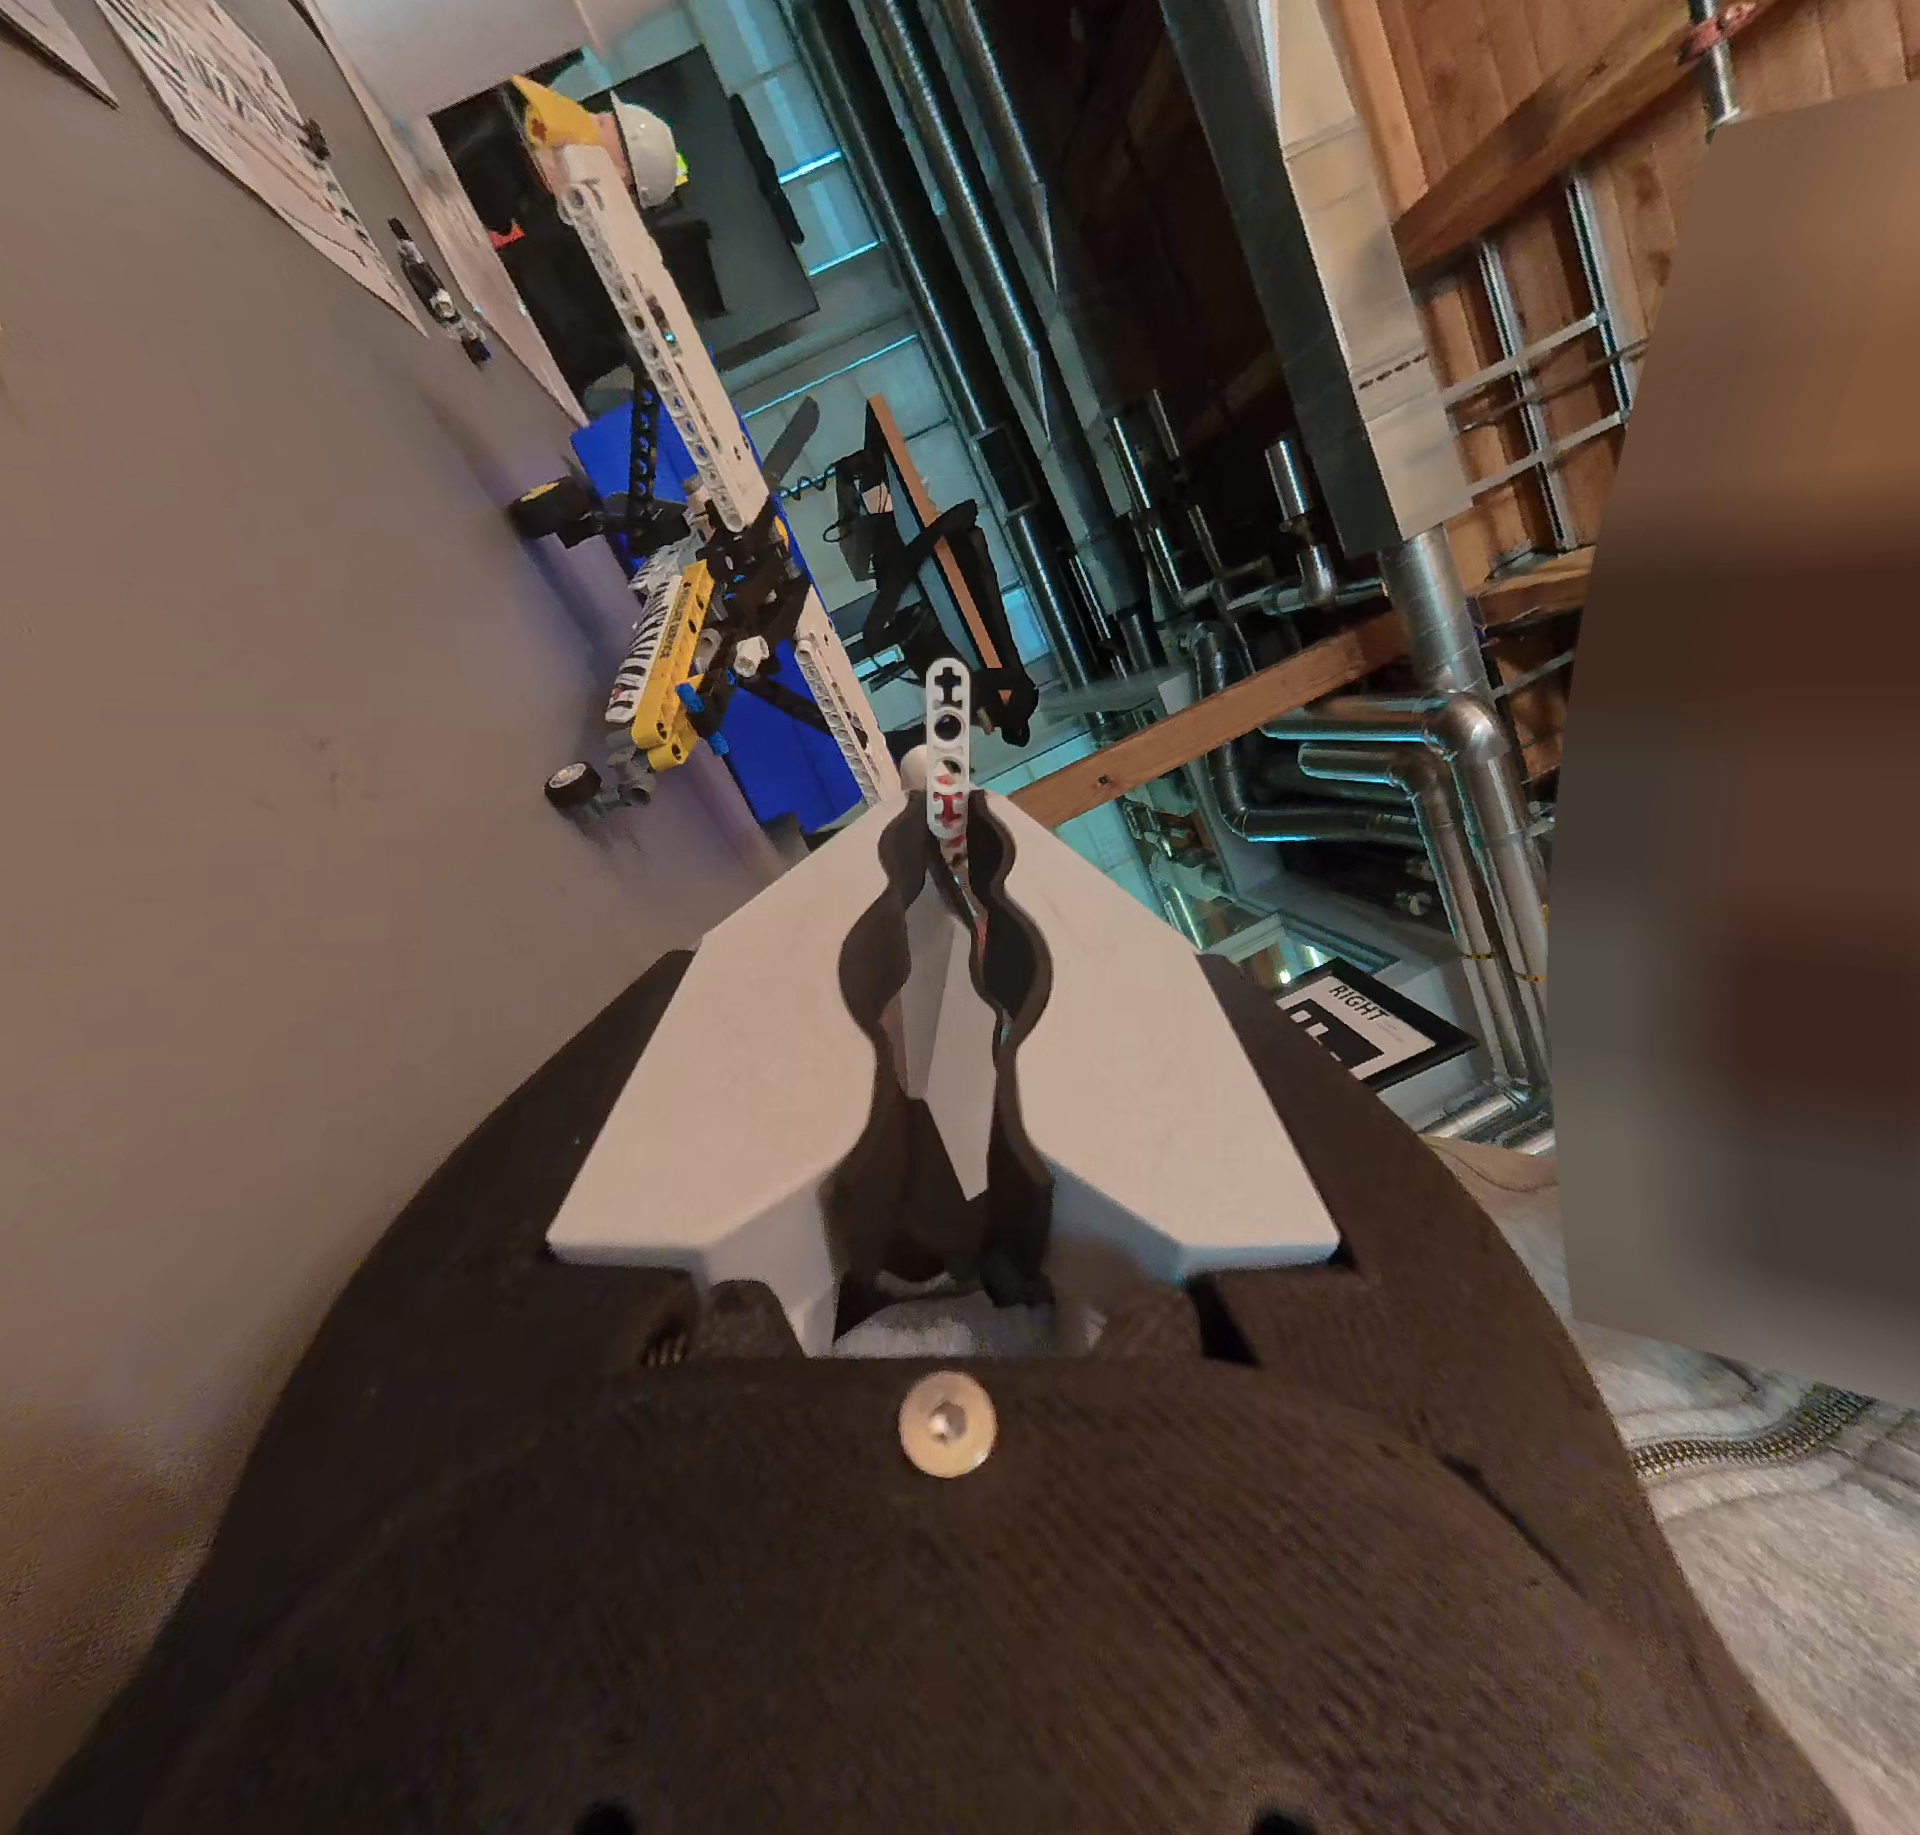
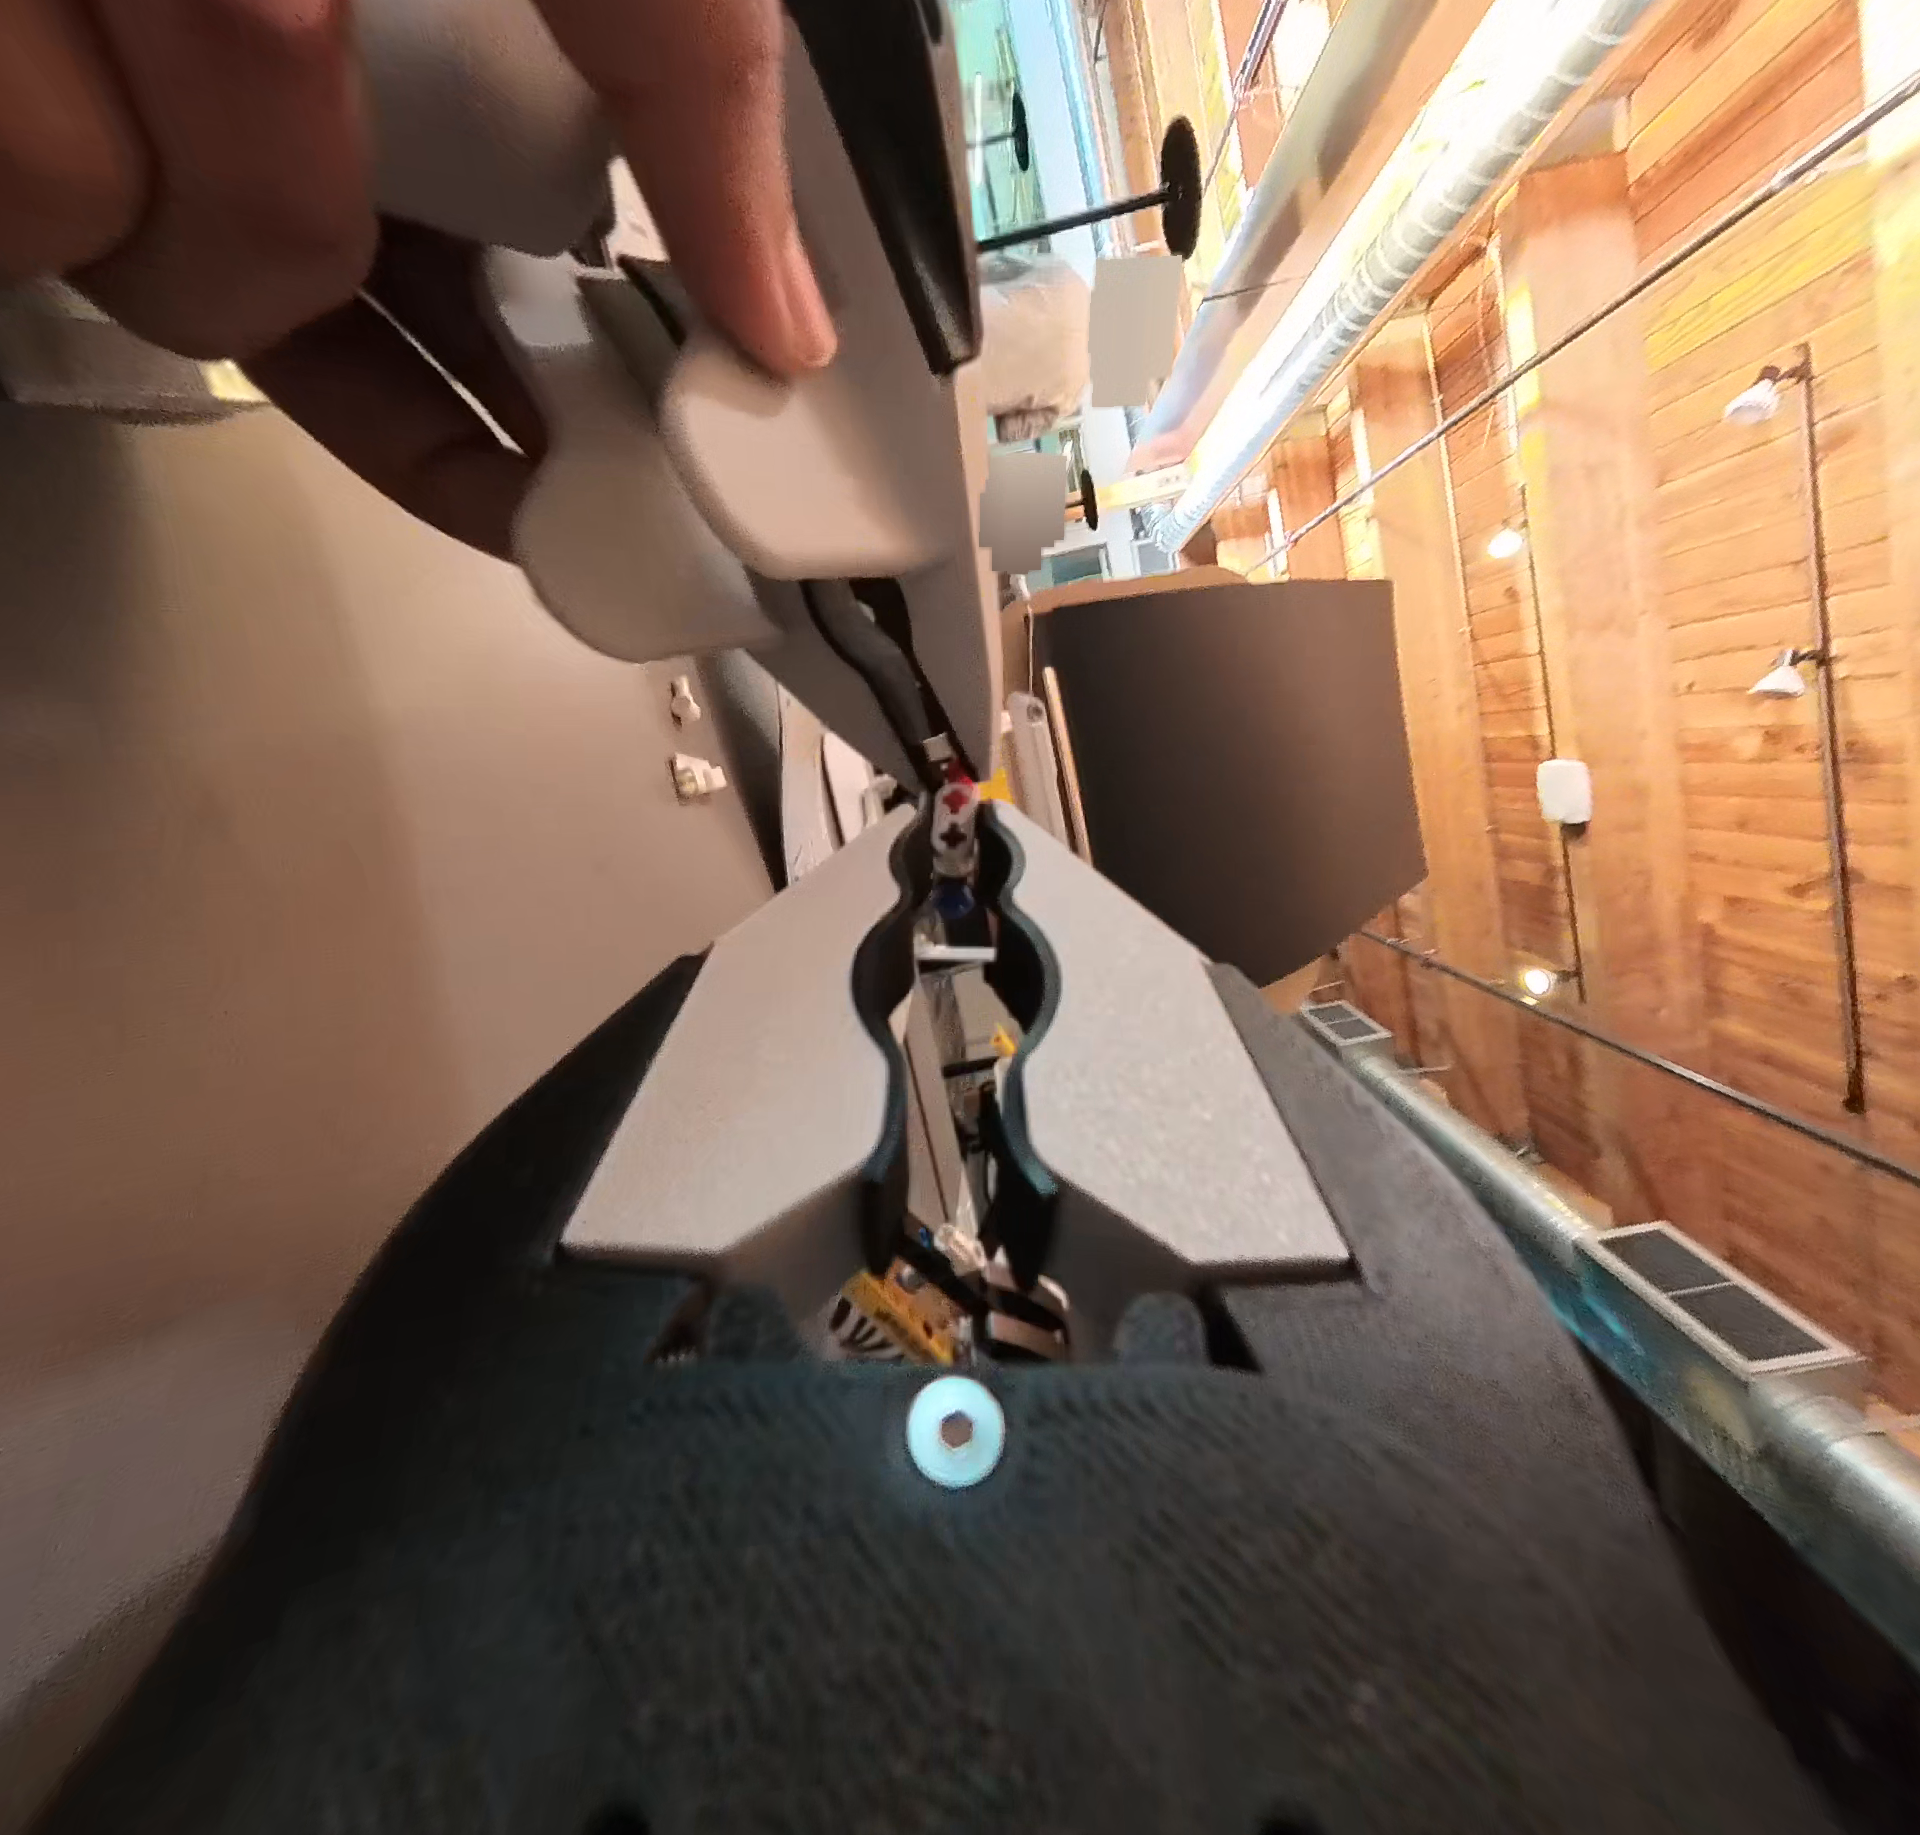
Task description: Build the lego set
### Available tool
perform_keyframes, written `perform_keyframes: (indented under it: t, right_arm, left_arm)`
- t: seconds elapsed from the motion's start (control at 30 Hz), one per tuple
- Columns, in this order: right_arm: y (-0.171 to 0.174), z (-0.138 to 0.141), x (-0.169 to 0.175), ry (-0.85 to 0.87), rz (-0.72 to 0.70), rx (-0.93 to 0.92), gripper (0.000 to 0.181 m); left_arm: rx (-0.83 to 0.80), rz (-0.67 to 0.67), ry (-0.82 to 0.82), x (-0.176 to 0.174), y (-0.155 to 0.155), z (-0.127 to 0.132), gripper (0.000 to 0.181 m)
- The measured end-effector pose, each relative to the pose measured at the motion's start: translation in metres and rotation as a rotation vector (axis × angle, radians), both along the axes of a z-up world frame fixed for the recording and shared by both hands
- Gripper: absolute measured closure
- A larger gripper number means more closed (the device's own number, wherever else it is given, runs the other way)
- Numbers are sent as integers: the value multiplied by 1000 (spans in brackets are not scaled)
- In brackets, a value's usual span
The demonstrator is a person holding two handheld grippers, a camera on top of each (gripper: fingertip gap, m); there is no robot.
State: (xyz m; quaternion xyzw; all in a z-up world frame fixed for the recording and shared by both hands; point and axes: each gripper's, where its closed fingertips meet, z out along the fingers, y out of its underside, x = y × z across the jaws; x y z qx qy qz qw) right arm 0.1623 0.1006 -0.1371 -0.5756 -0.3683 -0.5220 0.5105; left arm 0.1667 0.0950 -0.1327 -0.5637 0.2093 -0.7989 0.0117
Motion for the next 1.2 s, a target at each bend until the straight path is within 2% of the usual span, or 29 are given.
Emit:
perform_keyframes:
  t: [0.1,0.17,0.37,0.43,0.53,0.6,0.77,0.87,0.93,1.0,1.1,1.2]
  right_arm:
    - [0,-1,-16,16,90,12,176]
    - [0,-2,-22,97,133,5,175]
    - [-2,-18,-9,339,138,-126,175]
    - [-6,-32,-4,368,131,-218,175]
    - [-18,-68,7,330,82,-446,175]
    - [-27,-85,10,369,77,-557,175]
    - [-56,-89,11,603,88,-631,169]
    - [-74,-84,12,812,89,-649,135]
    - [-84,-80,9,1009,93,-684,125]
    - [-89,-76,13,1142,83,-686,126]
    - [-86,-73,26,1232,47,-660,132]
    - [-82,-88,28,1440,-39,-753,138]
  left_arm:
    - [13,11,-7,-2,4,1,176]
    - [31,-11,3,-1,1,0,176]
    - [67,10,31,-2,8,-4,176]
    - [77,26,27,-4,12,-1,176]
    - [115,39,25,-7,15,2,176]
    - [139,42,23,-8,14,2,176]
    - [118,32,-27,-14,13,14,176]
    - [150,53,-25,-21,14,12,176]
    - [128,45,-40,-25,15,12,176]
    - [107,26,-47,-26,14,11,176]
    - [104,7,-48,-27,11,9,177]
    - [120,-10,-51,-27,8,10,176]
